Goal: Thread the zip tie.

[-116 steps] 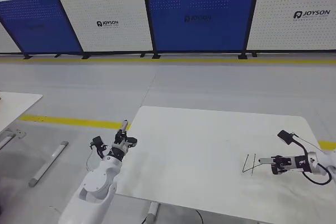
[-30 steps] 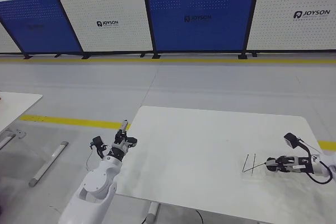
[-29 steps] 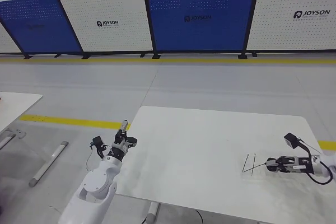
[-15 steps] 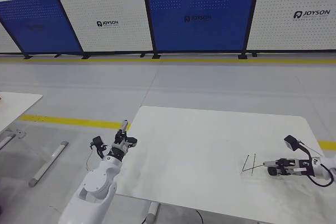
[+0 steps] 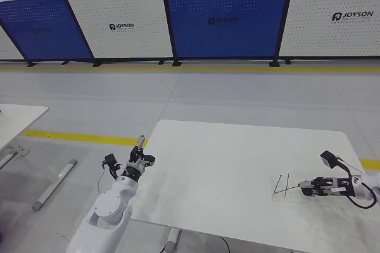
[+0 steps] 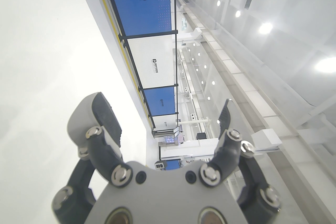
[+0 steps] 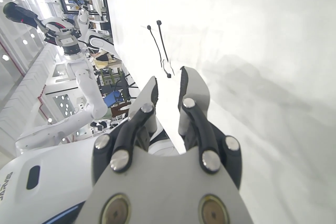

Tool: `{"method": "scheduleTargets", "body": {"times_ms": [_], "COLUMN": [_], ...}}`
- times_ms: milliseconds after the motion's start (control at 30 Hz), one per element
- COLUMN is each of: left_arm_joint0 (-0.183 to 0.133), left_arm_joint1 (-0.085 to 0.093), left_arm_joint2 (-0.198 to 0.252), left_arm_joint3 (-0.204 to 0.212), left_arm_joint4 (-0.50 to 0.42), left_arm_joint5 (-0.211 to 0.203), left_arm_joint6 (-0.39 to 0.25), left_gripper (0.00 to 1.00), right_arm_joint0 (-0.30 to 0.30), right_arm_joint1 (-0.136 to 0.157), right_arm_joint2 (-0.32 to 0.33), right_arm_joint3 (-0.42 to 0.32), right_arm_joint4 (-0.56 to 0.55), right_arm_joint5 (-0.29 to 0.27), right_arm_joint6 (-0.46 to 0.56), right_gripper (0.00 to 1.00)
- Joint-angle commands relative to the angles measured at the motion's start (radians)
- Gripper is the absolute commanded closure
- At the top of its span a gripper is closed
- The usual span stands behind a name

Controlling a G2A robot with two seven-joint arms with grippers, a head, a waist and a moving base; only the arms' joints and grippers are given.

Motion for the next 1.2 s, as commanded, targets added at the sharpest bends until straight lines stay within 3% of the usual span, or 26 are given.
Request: {"method": "scheduleTargets", "body": {"times_ms": [0,367,533,567,667,1000,1167], "left_arm_joint0": [0.000,0.000,0.000,0.000,0.000,0.000,0.000], "left_arm_joint1": [0.000,0.000,0.000,0.000,0.000,0.000,0.000], "left_arm_joint2": [0.000,0.000,0.000,0.000,0.000,0.000,0.000], "left_arm_joint3": [0.000,0.000,0.000,0.000,0.000,0.000,0.000], "left_arm_joint4": [0.000,0.000,0.000,0.000,0.000,0.000,0.000], "left_arm_joint5": [0.000,0.000,0.000,0.000,0.000,0.000,0.000], "left_arm_joint6": [0.000,0.000,0.000,0.000,0.000,0.000,0.000], "left_gripper": [0.00,0.00,0.00,0.00,0.00,0.00,0.00], "right_arm_joint0": [0.008,0.039,0.046,0.047,0.046,0.013,-0.040], "right_arm_joint1": [-0.005,-0.035,-0.042,-0.043,-0.043,0.002,0.048], "right_arm_joint2": [-0.007,-0.042,-0.048,-0.049,-0.048,-0.019,0.074], "right_arm_joint3": [0.009,0.056,0.069,0.071,0.073,0.014,-0.039], "right_arm_joint4": [-0.003,-0.012,-0.014,-0.013,0.000,0.053,0.160], "right_arm_joint5": [0.000,0.000,0.000,0.000,0.000,0.000,0.000], "right_arm_joint6": [0.000,0.000,0.000,0.000,0.000,0.000,0.000], "right_gripper": [0.82,0.83,0.89,0.99,1.00,1.00,1.00]}}
